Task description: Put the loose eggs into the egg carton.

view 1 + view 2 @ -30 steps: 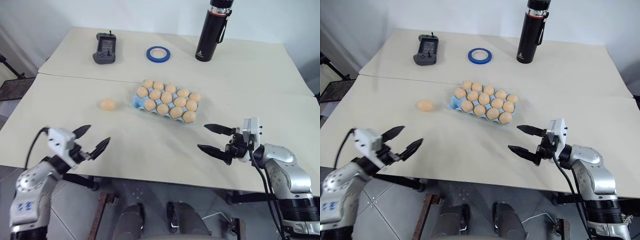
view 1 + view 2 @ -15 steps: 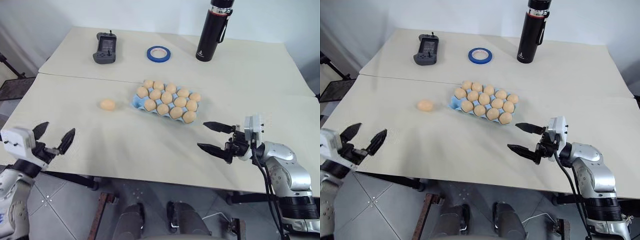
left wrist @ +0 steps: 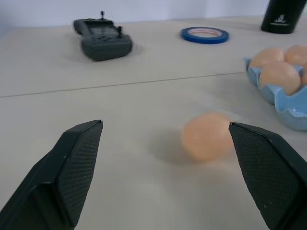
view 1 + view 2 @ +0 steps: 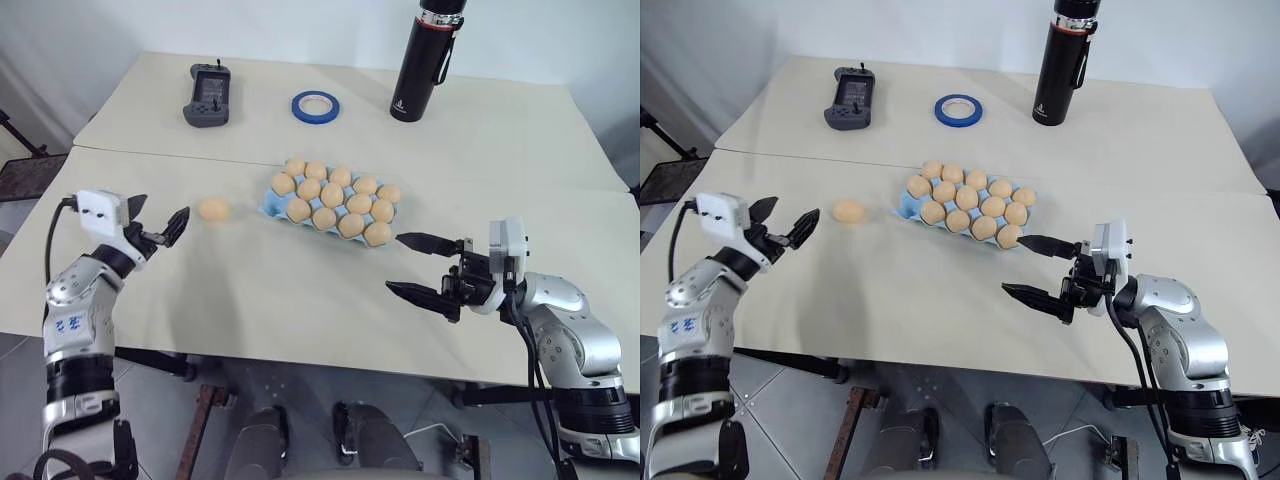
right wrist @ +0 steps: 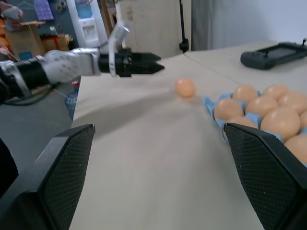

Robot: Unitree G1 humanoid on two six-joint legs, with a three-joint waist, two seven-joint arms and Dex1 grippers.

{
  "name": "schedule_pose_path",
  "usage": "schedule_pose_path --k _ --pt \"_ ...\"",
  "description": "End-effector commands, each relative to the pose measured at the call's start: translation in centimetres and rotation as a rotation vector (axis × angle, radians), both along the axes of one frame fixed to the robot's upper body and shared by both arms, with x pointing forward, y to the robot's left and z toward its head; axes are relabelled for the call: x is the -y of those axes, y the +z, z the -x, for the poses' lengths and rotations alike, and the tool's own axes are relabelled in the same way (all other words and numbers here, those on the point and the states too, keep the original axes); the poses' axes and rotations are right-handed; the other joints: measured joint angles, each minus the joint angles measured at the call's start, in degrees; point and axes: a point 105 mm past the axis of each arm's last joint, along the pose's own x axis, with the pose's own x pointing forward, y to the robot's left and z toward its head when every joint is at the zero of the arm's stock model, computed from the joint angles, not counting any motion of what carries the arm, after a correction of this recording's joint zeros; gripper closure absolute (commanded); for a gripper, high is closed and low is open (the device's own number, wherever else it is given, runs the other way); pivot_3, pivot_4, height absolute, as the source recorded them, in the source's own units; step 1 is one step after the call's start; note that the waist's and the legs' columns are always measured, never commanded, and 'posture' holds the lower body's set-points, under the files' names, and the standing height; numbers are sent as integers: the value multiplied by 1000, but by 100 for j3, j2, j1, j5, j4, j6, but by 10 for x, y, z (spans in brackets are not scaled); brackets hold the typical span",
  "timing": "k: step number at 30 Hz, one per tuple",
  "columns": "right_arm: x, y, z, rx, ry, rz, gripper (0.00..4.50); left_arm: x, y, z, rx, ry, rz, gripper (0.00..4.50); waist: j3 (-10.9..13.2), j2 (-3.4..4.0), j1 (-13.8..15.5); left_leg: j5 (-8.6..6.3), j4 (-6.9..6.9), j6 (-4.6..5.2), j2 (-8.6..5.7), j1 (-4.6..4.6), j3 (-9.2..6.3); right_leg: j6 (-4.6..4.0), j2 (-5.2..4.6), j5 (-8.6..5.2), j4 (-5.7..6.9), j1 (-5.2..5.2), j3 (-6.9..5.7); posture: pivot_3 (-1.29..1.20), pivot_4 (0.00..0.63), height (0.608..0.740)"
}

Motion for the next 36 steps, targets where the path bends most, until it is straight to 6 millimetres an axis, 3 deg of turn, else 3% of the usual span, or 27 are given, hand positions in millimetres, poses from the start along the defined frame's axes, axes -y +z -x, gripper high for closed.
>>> schedule_pose_path --k 1,10,20,23,29,33,36 --pt "1 11 3 40 -4 -33 0 5 6 -14 13 -47 -42 10 0 0 3 0 4 1 0 0 0 1 0 0 3 0 0 0 150 740" --pt "4 7 2 28 -39 -15 0 26 3 -42 -29 -135 -35 10 0 -1 1 2 12 1 0 1 0 1 1 0 26 -4 -4 0 150 740" --pt "3 7 2 29 -54 -7 0 37 -24 -54 -181 -116 -27 10 1 -2 9 2 22 1 0 1 0 2 0 1 34 -4 -9 0 150 740" --pt "5 7 2 30 -62 -5 0 42 -21 -57 -170 -123 -35 655 0 -2 9 3 26 1 0 0 0 2 0 1 36 -4 -9 0 150 740" --pt "12 0 2 21 -74 2 0 44 -20 -58 -165 -123 -48 2475 0 -2 3 3 26 0 0 1 0 2 1 1 39 -4 -9 0 150 740" --pt "15 -4 2 18 -79 5 0 45 -13 -58 -139 -138 -79 2599 0 -2 3 3 26 0 0 1 0 2 1 1 40 -4 -9 0 150 740" --pt "17 -6 2 17 -84 8 0 57 2 -58 -79 -216 -121 2614 0 -3 11 3 27 -1 0 1 0 2 1 1 40 -4 -10 0 150 740"
